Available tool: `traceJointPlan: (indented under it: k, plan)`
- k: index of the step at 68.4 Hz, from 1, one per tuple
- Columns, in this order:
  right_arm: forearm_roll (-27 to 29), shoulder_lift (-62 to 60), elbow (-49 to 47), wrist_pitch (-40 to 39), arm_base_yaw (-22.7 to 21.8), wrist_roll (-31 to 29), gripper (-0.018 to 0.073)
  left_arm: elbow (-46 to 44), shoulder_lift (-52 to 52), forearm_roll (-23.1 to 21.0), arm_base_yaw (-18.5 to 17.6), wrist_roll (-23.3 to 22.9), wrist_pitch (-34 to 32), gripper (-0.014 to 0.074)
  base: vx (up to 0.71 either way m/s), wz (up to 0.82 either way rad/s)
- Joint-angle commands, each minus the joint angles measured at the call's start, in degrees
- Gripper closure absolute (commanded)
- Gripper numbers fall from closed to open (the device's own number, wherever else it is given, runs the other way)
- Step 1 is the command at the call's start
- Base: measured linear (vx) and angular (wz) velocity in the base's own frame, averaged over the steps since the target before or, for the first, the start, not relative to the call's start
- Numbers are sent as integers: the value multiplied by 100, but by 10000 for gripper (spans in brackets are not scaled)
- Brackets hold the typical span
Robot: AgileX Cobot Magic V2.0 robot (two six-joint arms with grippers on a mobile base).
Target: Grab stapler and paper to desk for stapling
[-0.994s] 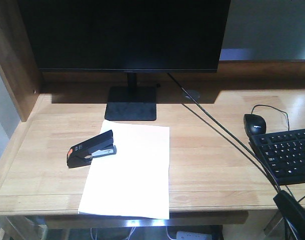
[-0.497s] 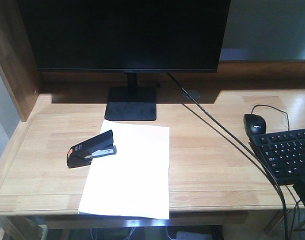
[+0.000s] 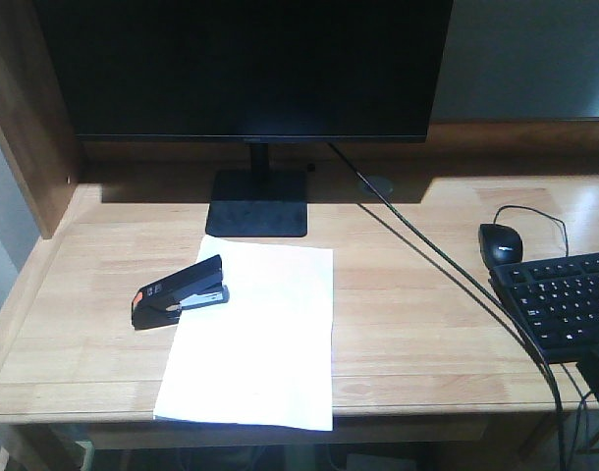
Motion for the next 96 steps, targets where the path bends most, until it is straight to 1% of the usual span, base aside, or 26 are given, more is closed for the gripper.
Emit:
traceJointPlan:
  k: [1, 6, 14, 24, 28, 32, 39, 44, 51, 96]
  plan:
    - [-255, 52, -159, 103, -14, -9, 568, 14, -15, 250, 33, 0, -604, 603, 0, 0]
    - [-255, 52, -159, 103, -14, -9, 568, 282, -75, 548, 121, -30, -991, 603, 0, 0]
    - [-255, 52, -159, 103, -14, -9, 568, 1000, -83, 548, 191, -62, -1541, 603, 0, 0]
    - [-255, 52, -159, 103, -14, -9, 568, 1706, -83, 579, 221, -107, -2020, 603, 0, 0]
    - [-255, 52, -159, 103, -14, -9, 568, 1868, -83, 711, 300, -366, -2136, 603, 0, 0]
    - [-255, 52, -159, 103, -14, -9, 568, 2031, -83, 898, 381, -722, -2249, 603, 0, 0]
    - [-255, 52, -159, 103, -14, -9, 568, 2060, -83, 1258, 510, -1312, -2187, 603, 0, 0]
    - [-255, 52, -159, 103, -14, -9, 568, 2060, -83, 1302, 587, -1525, -2200, 603, 0, 0]
    - [-255, 52, -159, 103, -14, -9, 568, 2060, -83, 1302, 660, -1701, -2204, 603, 0, 0]
    - [-255, 52, -159, 96, -14, -9, 568, 2049, -78, 1287, 667, -1707, -2199, 603, 0, 0]
